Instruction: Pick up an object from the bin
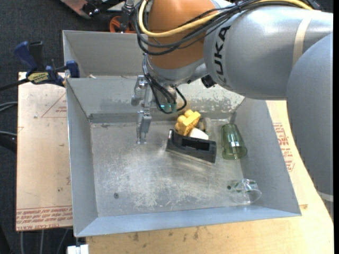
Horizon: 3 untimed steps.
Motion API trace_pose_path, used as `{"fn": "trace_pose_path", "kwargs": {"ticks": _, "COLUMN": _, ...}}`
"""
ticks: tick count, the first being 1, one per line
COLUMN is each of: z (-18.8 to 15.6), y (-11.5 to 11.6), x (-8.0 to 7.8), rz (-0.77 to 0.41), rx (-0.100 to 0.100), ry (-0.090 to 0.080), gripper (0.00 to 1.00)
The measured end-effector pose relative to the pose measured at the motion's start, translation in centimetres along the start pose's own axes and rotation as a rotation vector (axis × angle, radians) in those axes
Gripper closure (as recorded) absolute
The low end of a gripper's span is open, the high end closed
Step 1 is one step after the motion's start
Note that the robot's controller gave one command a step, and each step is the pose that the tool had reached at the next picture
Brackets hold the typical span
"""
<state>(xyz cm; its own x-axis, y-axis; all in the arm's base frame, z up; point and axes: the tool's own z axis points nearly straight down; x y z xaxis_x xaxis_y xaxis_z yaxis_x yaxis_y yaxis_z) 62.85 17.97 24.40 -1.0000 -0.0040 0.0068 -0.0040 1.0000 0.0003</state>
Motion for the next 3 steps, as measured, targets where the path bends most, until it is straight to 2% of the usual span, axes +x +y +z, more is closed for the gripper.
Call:
{"fn": "trace_pose_path", "kwargs": {"ticks": 1, "z": -0.5, "y": -0.1, "x": -0.1, "rz": 0.003, "rx": -0.001, "ry": -0.008, "gripper": 0.00}}
{"fn": "trace_pose_path", "kwargs": {"ticks": 2, "z": 3.5, "y": 0.8, "x": -0.4, "rz": 0.074, "rx": -0.003, "ry": -0.014, "gripper": 0.00}}
{"fn": "trace_pose_path", "kwargs": {"ticks": 3, "z": 12.5, "y": -1.9, "x": 4.3, "rz": 0.060, "rx": -0.001, "ry": -0.007, "gripper": 1.00}}
